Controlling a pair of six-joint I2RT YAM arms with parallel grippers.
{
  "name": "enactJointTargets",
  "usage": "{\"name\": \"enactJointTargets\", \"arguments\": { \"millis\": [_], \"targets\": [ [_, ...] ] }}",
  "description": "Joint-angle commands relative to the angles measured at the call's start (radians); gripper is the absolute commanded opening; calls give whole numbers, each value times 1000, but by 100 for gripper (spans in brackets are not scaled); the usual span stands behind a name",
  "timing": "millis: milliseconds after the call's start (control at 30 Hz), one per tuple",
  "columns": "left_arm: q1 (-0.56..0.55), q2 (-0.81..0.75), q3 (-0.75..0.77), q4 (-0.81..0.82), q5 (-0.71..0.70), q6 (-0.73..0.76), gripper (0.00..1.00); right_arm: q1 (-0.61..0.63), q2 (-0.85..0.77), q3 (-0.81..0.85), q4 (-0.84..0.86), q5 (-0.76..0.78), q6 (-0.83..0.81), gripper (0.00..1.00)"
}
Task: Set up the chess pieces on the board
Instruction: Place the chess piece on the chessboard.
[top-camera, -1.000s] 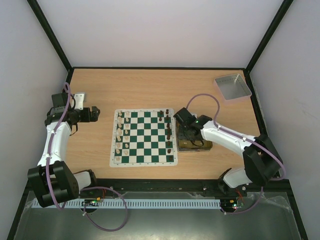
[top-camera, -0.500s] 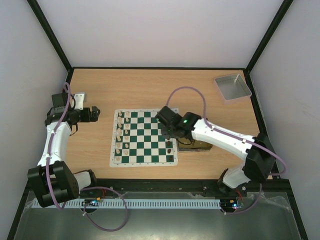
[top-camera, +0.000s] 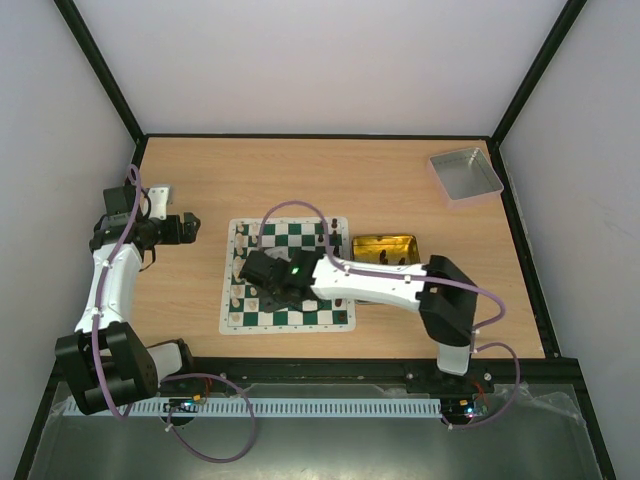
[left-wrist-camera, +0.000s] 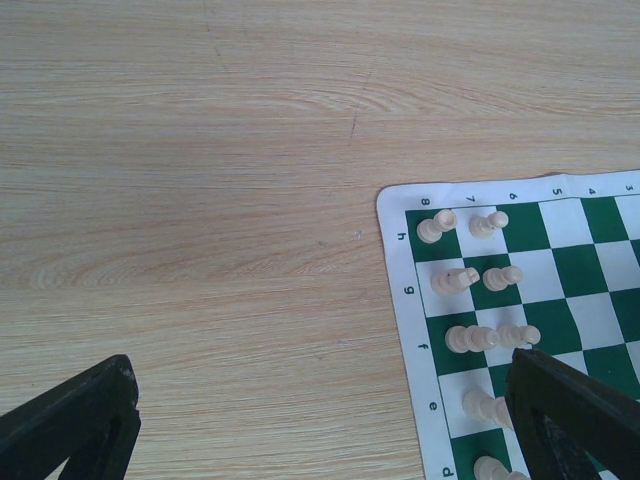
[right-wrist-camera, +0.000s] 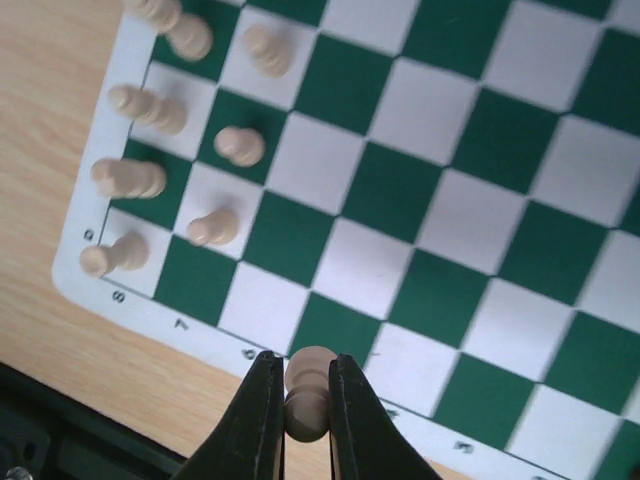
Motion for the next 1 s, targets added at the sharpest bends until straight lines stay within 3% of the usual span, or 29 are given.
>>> {"name": "enactJointTargets", "arguments": {
  "millis": [0, 433, 967],
  "targets": [
    [8, -3, -2, -20, 12, 3, 99, 57, 78, 71, 8, -39, 27, 7],
    [15, -16, -1, -25, 14, 0, 99, 106, 252, 207, 34, -83, 28, 7],
    [27, -16, -2, -25, 24, 5, 99, 90, 335, 256, 32, -63, -9, 7]
  ]
}}
